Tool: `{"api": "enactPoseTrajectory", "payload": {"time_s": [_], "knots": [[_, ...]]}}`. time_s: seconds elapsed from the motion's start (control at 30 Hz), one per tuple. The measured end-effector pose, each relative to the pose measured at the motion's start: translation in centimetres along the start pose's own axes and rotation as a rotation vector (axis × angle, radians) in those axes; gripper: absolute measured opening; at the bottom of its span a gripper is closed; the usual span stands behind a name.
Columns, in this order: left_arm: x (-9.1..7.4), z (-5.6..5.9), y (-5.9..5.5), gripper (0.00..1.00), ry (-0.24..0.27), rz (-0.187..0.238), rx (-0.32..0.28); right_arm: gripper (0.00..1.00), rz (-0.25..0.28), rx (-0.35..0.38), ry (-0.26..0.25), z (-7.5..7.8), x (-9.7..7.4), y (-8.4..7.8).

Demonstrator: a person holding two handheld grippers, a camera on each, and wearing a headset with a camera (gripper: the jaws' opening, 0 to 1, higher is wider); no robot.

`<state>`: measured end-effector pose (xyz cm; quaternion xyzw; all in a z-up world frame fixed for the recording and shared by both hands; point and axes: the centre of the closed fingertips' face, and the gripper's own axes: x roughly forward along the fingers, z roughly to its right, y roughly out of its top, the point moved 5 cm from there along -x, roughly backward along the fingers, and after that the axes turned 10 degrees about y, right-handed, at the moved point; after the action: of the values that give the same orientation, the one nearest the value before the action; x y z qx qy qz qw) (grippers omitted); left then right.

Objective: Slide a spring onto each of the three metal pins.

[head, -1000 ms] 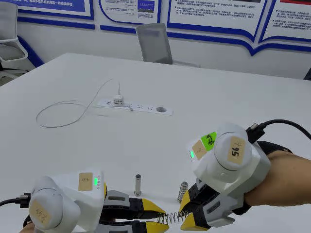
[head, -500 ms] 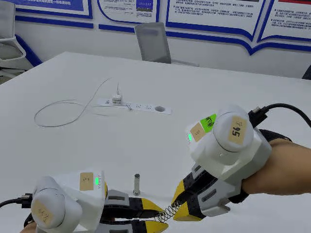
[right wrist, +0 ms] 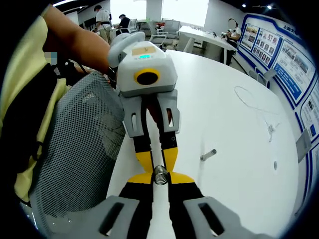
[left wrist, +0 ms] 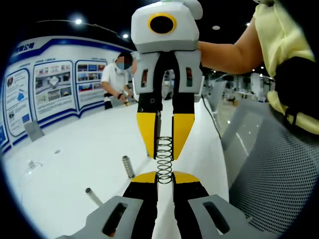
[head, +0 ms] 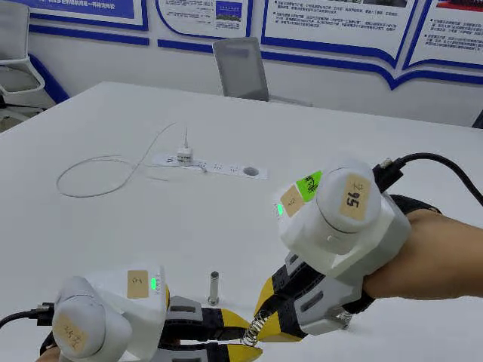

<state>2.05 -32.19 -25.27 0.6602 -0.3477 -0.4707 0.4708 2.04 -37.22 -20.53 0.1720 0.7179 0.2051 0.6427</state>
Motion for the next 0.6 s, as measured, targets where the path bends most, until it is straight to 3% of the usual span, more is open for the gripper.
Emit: {"api": "enactPoseTrajectory", "payload": {"time_s": [0.27,0.6], "knots": [[0.04,0.02,-0.16,0.11,0.011,-0.003,-0.003,0.12,-0.016,-0.012,0.005,0.13,0.13,0.14],[-0.37,-0.27,-0.26,0.19,0.034,-0.009,-0.023,0.12,-0.022,-0.022,-0.005,0.72,-0.21,0.64]]}}
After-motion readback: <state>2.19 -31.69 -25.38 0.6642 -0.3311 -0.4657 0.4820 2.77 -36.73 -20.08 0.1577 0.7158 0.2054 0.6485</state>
